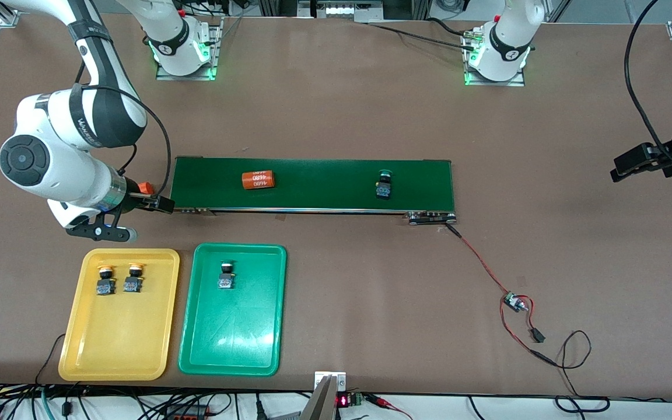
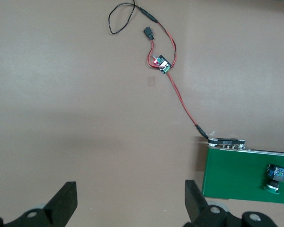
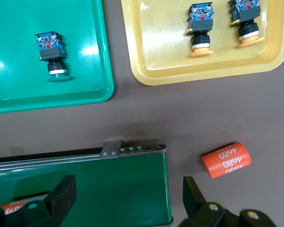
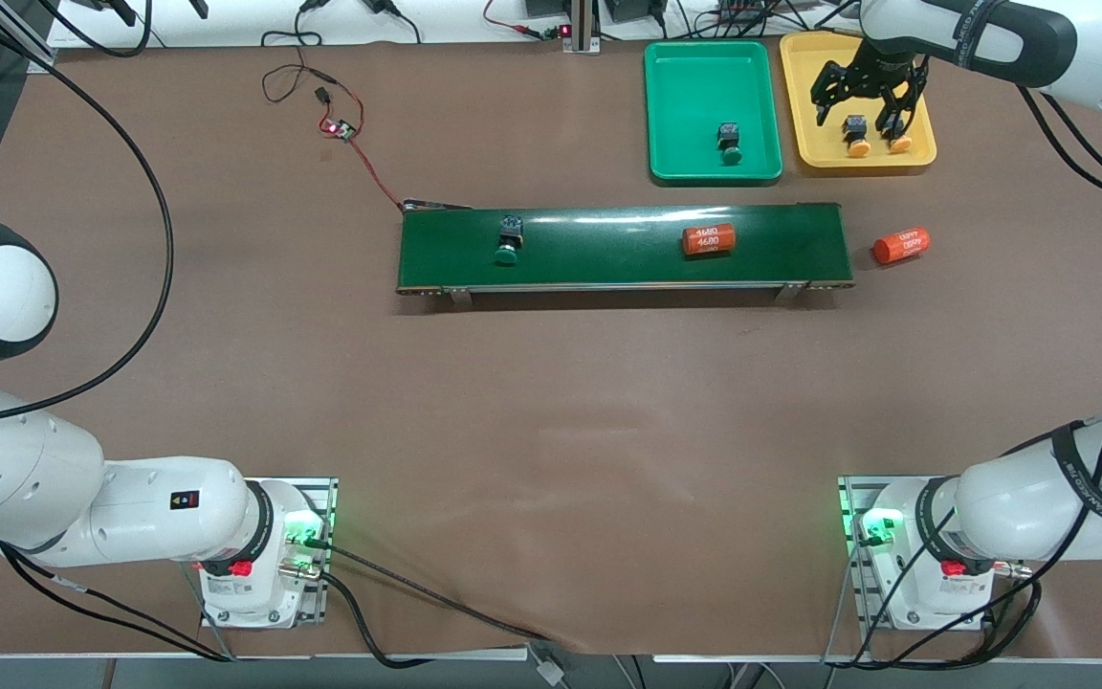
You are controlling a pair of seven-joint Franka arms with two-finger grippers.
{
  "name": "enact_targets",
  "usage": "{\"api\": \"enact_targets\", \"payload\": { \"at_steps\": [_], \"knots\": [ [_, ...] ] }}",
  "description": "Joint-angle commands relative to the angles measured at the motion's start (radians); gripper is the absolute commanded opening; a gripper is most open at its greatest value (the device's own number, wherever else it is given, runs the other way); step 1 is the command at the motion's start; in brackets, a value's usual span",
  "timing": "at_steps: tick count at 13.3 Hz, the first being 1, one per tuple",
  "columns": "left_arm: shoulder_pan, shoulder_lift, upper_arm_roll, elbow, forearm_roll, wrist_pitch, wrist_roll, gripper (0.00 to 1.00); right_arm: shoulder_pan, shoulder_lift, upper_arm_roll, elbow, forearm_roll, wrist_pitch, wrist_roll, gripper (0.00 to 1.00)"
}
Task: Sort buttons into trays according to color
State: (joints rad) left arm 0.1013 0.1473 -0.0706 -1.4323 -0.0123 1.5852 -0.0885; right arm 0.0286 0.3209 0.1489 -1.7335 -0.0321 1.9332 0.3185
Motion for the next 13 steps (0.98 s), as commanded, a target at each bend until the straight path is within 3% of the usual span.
{"api": "enact_targets", "payload": {
  "at_steps": [1, 4, 10, 13],
  "knots": [
    [0.028, -0.035, -0.005, -0.053, -0.029, 0.024, 0.085, 1.00, -0.015, -0.035, 0.005, -0.043, 0.015, 0.004, 0.013, 1.00],
    [0.031, -0.048, 0.000, -0.039, -0.031, 0.022, 0.073, 1.00, -0.061, -0.095, 0.023, -0.081, 0.015, 0.003, 0.007, 1.00],
    [0.015, -0.052, -0.012, -0.043, -0.020, -0.013, 0.041, 1.00, -0.136, -0.105, 0.178, -0.075, 0.001, 0.012, -0.074, 1.00],
    [0.024, -0.057, -0.020, -0.043, -0.021, -0.014, 0.009, 1.00, -0.134, -0.105, 0.182, -0.072, -0.003, 0.010, -0.114, 1.00]
  ]
}}
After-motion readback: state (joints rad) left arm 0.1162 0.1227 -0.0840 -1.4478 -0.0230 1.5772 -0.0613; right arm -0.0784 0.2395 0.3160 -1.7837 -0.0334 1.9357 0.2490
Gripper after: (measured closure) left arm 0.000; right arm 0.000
